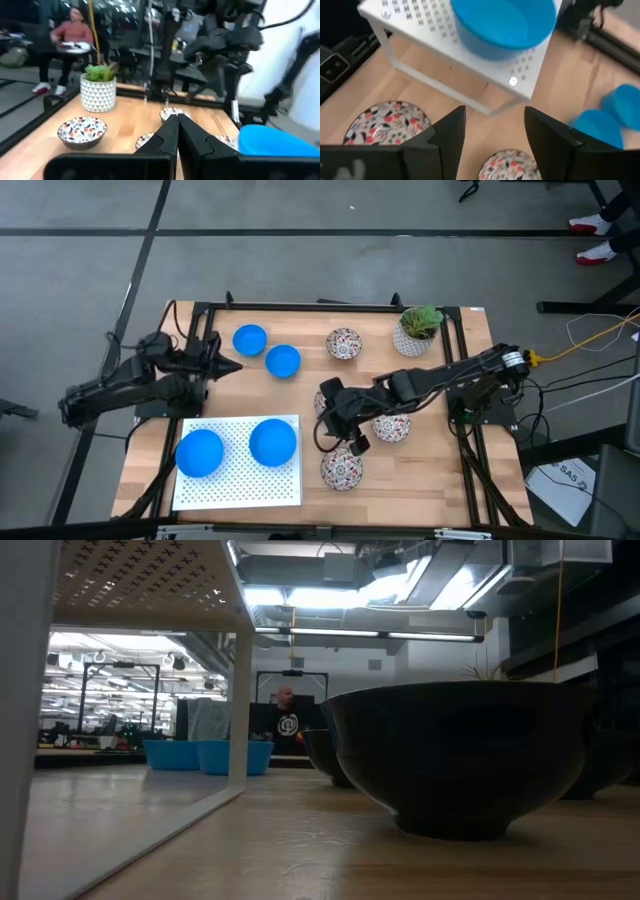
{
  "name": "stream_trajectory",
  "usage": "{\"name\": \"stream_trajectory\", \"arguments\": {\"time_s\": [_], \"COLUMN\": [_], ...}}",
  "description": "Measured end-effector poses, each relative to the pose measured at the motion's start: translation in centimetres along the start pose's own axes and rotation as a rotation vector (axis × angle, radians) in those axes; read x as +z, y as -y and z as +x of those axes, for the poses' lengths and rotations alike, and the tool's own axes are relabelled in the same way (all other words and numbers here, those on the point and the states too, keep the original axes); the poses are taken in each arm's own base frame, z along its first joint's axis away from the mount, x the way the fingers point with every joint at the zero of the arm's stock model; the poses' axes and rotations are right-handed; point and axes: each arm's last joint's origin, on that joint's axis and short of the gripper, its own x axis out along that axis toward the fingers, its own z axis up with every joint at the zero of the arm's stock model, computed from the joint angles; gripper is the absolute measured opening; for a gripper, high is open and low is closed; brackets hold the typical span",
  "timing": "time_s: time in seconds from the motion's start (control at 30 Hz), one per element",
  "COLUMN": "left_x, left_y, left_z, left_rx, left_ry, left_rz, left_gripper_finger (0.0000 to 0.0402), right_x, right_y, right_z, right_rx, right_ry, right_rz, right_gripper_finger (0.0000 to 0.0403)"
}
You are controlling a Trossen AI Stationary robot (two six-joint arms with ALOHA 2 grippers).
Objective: Pick & Place Mini bowls
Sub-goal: Stack the blue bowl on top of the left blue bowl on the shelf
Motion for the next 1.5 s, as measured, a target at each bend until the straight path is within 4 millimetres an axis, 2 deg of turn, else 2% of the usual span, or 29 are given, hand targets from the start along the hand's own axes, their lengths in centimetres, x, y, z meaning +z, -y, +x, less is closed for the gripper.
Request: {"name": "stream_trajectory", "arguments": {"time_s": [0.1,0.3,0.47,0.57,0.7,0.87,1.1,1.3,1.5], "left_x": [1.8,3.6,3.9,4.5,5.4,6.1,4.8,3.9,2.8], "left_y": [0.3,-0.6,-0.9,-0.7,-0.8,-1.1,-2.5,-4.9,-7.9], "left_z": [0.6,2.6,5.5,6.9,8.3,8.7,8.4,9.0,9.3], "left_rx": [0.013,0.264,0.228,0.215,0.293,0.361,0.426,0.574,0.699], "left_ry": [-0.064,-0.319,-0.539,-0.6,-0.66,-0.69,-0.869,-0.948,-1.028], "left_rz": [0.027,0.034,0.07,0.107,0.137,0.151,0.095,0.049,-0.021], "left_gripper_finger": [0.0002,0.0002,0.0002,0.0002,0.0002,0.0002,0.0002,0.0002,0.0002], "right_x": [-0.3,-1.0,-1.8,-2.6,-3.9,-6.9,-13.4,-18.2,-21.3], "right_y": [-0.1,-0.3,-0.6,-1.1,-2.1,-3.1,-4.6,-5.8,-6.6], "right_z": [0.0,0.0,-0.2,-0.3,-0.1,-1.4,-4.8,-6.5,-7.0], "right_rx": [0.01,0.027,0.046,0.063,0.099,0.103,0.018,-0.041,-0.079], "right_ry": [-0.032,-0.106,-0.194,-0.282,-0.322,-0.232,0.069,0.283,0.404], "right_rz": [0.029,0.095,0.161,0.195,0.187,0.252,0.401,0.515,0.531], "right_gripper_finger": [0.02,0.02,0.02,0.02,0.02,0.02,0.02,0.02,0.02]}}
